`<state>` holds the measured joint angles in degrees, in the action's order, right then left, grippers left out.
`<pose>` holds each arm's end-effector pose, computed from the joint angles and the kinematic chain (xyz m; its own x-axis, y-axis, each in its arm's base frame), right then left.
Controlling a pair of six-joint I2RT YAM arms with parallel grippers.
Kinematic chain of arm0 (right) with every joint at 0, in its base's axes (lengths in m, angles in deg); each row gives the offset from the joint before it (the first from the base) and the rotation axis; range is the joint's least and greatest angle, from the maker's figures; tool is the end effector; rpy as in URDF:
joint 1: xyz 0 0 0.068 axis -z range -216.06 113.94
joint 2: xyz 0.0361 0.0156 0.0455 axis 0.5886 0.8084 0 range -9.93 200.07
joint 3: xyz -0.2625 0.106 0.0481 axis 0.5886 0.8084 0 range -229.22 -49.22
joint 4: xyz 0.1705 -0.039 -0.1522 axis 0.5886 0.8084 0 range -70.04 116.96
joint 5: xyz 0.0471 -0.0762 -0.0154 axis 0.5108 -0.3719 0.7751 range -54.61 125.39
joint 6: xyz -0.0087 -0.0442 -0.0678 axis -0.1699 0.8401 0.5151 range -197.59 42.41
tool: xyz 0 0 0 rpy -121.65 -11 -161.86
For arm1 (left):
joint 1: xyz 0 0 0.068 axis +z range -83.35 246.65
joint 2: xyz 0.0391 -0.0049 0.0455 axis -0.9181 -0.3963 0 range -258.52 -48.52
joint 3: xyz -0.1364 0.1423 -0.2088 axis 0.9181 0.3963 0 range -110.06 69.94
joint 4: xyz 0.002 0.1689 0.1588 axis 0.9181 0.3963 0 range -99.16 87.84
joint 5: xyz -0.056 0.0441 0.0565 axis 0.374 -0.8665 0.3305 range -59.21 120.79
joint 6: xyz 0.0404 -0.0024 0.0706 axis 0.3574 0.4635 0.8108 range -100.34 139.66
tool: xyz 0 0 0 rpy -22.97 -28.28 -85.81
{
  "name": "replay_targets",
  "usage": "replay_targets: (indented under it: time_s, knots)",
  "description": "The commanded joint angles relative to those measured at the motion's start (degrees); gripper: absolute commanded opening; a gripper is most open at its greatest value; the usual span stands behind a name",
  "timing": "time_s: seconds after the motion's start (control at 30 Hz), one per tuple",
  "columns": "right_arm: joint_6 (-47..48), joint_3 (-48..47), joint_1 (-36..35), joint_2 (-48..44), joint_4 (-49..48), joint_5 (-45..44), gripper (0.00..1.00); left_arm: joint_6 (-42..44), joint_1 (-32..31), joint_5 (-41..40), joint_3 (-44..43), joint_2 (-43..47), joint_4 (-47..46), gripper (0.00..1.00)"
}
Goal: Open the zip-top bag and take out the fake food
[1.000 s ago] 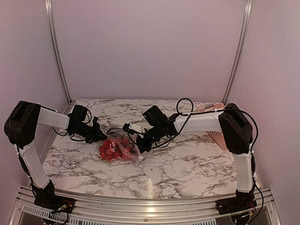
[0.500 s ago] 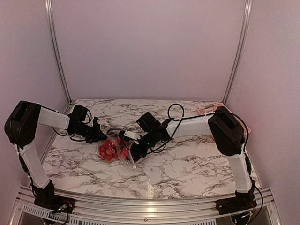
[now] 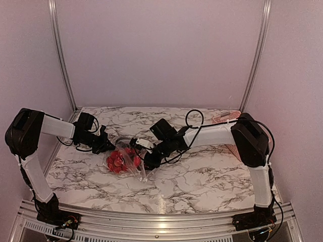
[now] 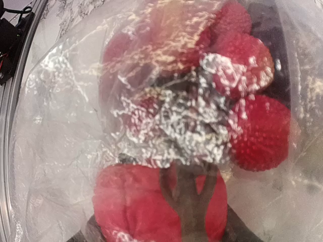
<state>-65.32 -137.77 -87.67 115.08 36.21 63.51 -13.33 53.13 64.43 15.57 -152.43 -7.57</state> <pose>0.2655 0.3887 0.1550 -0.2982 -0.6782 -0.6717 -0.9538 0.1840 0.2376 0.3354 -0.1209 0.1574 -0.9250 -0.2438 -0.2915 0.0347 0.7098 -0.7035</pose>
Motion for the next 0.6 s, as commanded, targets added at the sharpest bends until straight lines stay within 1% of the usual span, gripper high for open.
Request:
replay_targets:
  time_s: [0.0, 0.4, 0.57]
  knots:
    - [-2.3, 3.4, 2.0, -7.1, -2.7, 1.0, 0.45, 1.0, 1.0, -0.3, 0.0, -1.0, 1.6, 0.00]
    - [-4.7, 17.2, 6.6, -17.6, -6.3, 3.2, 0.49, 2.2, 4.2, -0.8, 1.0, -0.6, 2.5, 0.00]
    - [-5.5, 19.9, 7.4, -18.4, -7.6, 4.0, 0.49, 2.5, 4.2, -0.5, 0.7, -0.9, 2.7, 0.00]
